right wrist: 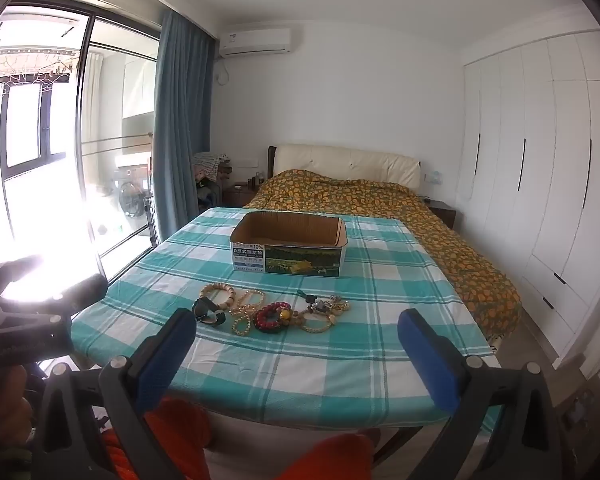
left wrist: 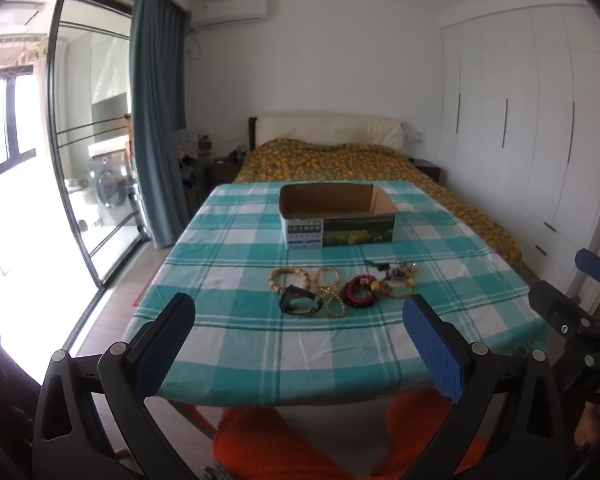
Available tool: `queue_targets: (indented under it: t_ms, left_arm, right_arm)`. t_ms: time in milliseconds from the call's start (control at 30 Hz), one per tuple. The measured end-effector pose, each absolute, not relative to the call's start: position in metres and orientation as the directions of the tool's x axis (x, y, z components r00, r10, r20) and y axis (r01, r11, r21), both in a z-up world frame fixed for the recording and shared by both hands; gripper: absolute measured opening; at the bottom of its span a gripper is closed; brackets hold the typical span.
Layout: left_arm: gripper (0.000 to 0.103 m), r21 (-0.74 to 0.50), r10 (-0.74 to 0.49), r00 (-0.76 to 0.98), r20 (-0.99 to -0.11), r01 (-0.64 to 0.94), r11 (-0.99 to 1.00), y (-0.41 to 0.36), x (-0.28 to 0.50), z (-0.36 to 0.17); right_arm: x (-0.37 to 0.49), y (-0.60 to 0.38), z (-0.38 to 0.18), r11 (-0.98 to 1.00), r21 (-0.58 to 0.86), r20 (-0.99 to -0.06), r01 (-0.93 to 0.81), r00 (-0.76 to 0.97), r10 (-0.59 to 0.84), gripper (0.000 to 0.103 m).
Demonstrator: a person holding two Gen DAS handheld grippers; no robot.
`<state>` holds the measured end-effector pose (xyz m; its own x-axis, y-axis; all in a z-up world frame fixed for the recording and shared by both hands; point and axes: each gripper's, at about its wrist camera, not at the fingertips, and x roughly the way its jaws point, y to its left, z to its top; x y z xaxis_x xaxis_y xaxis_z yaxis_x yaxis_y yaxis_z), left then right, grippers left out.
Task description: Organize jewelry
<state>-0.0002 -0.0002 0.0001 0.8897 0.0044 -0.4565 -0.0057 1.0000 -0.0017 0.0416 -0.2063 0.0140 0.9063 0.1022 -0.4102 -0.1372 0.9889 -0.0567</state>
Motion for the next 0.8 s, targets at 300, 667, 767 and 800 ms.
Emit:
queue_targets:
  t_ms: [300,667,767,800]
  left_arm:
    - [0.103,-0.003,0.004,0.887,-0.462,-0.006,1.000,-0.0002,-0.0002,-0.0002]
    - [0.103,-0.004,0.002,0.885,-0.465,-0.005,1.000,0.0021,-0.0010,-0.0020]
    - [0.103,-0.004,0.003,0.884,-0.467,-0.005,1.000,0.0017,-0.0009,-0.0012]
    - [0.103,-0.005,0.002,0.884,-0.468,-0.005,1.000,0.0019,-0.0011,-0.0014]
  right_arm:
    - [0.0427,-0.2055,0.0132,0.989,-0.057,-0.409,-0.137,0.907,0.102,0.103]
    - [0.0433,-0.2053,0.0120,0.989,-0.056,-0.408,-0.137,0.907,0.103,0.103]
    - [0.0434,-0.2049,0.0118,0.989,-0.056,-0.407,-0.137,0.908,0.103,0.103]
    - [0.0435,-0.2048,0.0119,0.989,-0.055,-0.407,-0.137,0.907,0.103,0.103]
